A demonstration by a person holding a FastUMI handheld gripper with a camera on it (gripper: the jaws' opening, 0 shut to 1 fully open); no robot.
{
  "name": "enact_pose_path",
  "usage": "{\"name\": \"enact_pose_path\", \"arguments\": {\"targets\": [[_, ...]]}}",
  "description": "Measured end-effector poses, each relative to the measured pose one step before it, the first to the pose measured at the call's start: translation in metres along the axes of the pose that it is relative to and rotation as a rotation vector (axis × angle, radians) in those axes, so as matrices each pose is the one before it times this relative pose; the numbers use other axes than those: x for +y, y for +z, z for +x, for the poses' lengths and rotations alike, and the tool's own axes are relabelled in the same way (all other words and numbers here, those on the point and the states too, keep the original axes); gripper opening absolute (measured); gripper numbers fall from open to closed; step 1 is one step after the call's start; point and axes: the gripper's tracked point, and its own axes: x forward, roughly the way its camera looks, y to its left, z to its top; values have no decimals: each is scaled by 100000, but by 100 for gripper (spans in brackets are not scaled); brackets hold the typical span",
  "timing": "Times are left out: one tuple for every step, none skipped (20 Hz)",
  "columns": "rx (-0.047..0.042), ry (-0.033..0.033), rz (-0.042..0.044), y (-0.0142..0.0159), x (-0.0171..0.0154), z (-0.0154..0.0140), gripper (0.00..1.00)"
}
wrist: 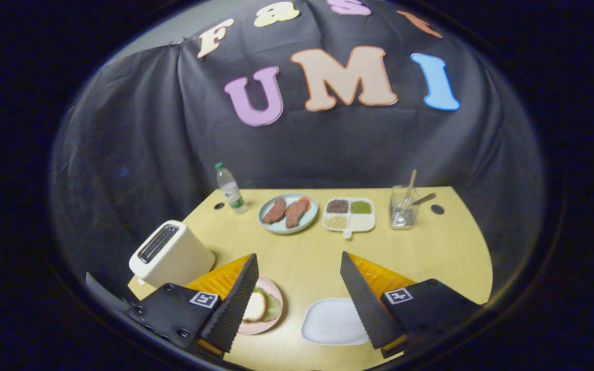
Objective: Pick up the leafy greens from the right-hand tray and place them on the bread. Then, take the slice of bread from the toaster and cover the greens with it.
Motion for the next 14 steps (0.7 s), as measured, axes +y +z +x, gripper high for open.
{"name": "enact_pose_path", "arguments": {"targets": [[-5133, -3154, -1018, 1353, -589, -1322, 100], [-4611, -2850, -1338, 1159, -420, -1271, 100], [-3844, -2864, -847, 1056, -425, -1195, 100], [-3734, -2023, 309, 933, -46, -1131, 100], [-3621, -1004, 1421, 1124, 164, -1148, 100], [-3469, -420, 1582, 925, 294, -818, 100], [-3204, -682, 1035, 914, 231, -854, 100], [-3528, -1236, -46, 996, -131, -895, 100], [-3394, -2175, -827, 935, -285, -679, 100], [-3509, -2148, -898, 900, -384, -644, 100], [-3138, -2354, -1139, 896, -322, -539, 100], [-2333, -1985, -1032, 518, -263, -365, 100], [-1238, -1344, -872, 316, -244, -292, 100], [-490, -847, -457, 29, -22, -389, 100]]}}
